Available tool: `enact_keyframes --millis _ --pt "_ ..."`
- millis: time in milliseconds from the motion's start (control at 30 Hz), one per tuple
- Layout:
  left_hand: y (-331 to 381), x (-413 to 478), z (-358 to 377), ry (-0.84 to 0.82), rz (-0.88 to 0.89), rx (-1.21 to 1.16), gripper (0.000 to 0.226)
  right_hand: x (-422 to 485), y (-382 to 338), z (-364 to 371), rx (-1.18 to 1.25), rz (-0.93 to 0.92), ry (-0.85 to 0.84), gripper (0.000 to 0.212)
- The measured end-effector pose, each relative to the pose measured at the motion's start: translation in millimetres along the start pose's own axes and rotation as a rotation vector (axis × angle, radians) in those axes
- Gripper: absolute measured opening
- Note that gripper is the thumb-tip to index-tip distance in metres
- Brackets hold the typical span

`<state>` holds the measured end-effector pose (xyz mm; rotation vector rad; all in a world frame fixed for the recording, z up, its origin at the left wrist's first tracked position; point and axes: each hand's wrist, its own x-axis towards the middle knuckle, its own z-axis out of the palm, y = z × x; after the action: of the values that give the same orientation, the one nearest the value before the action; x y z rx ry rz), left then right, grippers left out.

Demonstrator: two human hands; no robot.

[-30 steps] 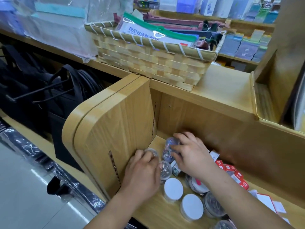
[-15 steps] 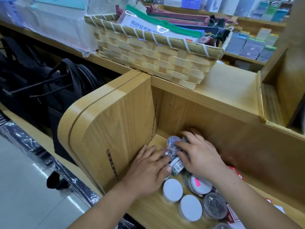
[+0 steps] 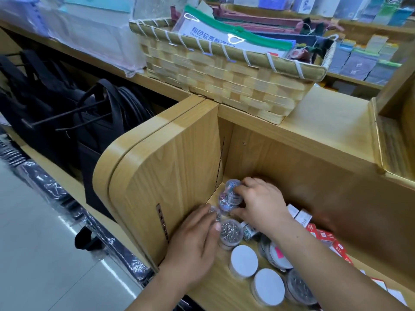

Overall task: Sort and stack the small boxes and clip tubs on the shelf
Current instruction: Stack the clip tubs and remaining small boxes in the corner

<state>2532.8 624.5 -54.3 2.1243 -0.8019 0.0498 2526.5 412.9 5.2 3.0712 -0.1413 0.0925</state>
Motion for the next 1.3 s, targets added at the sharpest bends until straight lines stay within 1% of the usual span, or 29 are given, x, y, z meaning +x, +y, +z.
enact_keyframes --millis 67,133,233,333,400,467,500,533,567,633,700,800,900,1033,1133,1167,1233,1267,1300 --pt "-6.3 -9.4 1.4 0.044 -0.031 -0.05 0.046 3.7 -5.9 5.6 -0.033 0.023 0.027 0.051" --pt "-10.4 -11.8 3.8 0.032 -0.034 -0.067 0.045 7.6 -9.8 9.3 -0.049 0.028 0.078 0.048" --pt "-13.7 -10.2 6.1 0.018 -0.051 -0.055 0.048 14.6 -14.6 14.7 -0.07 -0.009 0.189 0.041" --pt "-9.7 -9.6 6.8 0.016 -0.07 -0.061 0.054 16.8 -16.2 17.2 -0.066 -0.045 0.258 0.031" --pt "-9.0 -12.6 4.6 0.029 -0.041 -0.059 0.052 7.6 -16.1 13.5 -0.001 -0.09 0.306 0.028" --pt "-10.0 -15.0 1.2 0.018 -0.051 -0.094 0.05 -7.1 -15.6 4.7 0.146 -0.104 0.359 0.025" --pt "-10.7 -15.8 0.0 0.009 -0.065 -0.117 0.05 -14.8 -16.7 -0.4 0.212 -0.101 0.359 0.024" --pt "-11.8 -16.5 -0.4 0.007 -0.076 -0.133 0.051 -21.1 -18.5 -3.6 0.268 -0.094 0.317 0.024" --pt "-12.2 -16.9 -0.2 0.008 -0.078 -0.142 0.052 -25.2 -20.9 -5.2 0.324 -0.079 0.222 0.026" --pt "-11.8 -18.3 1.3 0.005 -0.07 -0.151 0.054 -27.2 -27.0 -4.3 0.431 -0.04 -0.022 0.04" --pt "-11.9 -19.8 2.5 -0.001 -0.074 -0.172 0.052 -23.2 -29.8 1.4 0.512 0.005 -0.129 0.045" --pt "-12.4 -20.2 1.1 -0.021 -0.088 -0.184 0.049 -14.8 -28.7 12.5 0.595 0.019 -0.158 0.047" --pt "-13.1 -19.1 -0.4 -0.031 -0.096 -0.191 0.049 -12.7 -28.3 17.9 0.601 -0.013 -0.145 0.05" --pt "-13.6 -19.1 1.9 -0.026 -0.096 -0.207 0.05 -12.7 -32.6 18.1 0.599 -0.029 -0.159 0.047" --pt "-14.1 -20.0 2.5 -0.036 -0.116 -0.215 0.05 -6.6 -31.7 14.3 0.604 -0.004 -0.165 0.055" --pt "-14.5 -20.3 2.5 -0.037 -0.127 -0.209 0.051 -5.7 -31.0 12.8 0.625 0.004 -0.162 0.05" --pt "-14.2 -19.6 1.8 -0.046 -0.141 -0.202 0.05 -7.4 -30.8 11.7 0.69 0.009 -0.176 0.031" --pt "-13.6 -19.4 1.8 -0.051 -0.144 -0.205 0.05 -8.6 -31.8 10.5 0.718 0.006 -0.2 0.026" --pt "-12.8 -18.9 2.1 -0.052 -0.147 -0.211 0.05 -8.6 -32.7 9.9 0.737 0.007 -0.228 0.026"
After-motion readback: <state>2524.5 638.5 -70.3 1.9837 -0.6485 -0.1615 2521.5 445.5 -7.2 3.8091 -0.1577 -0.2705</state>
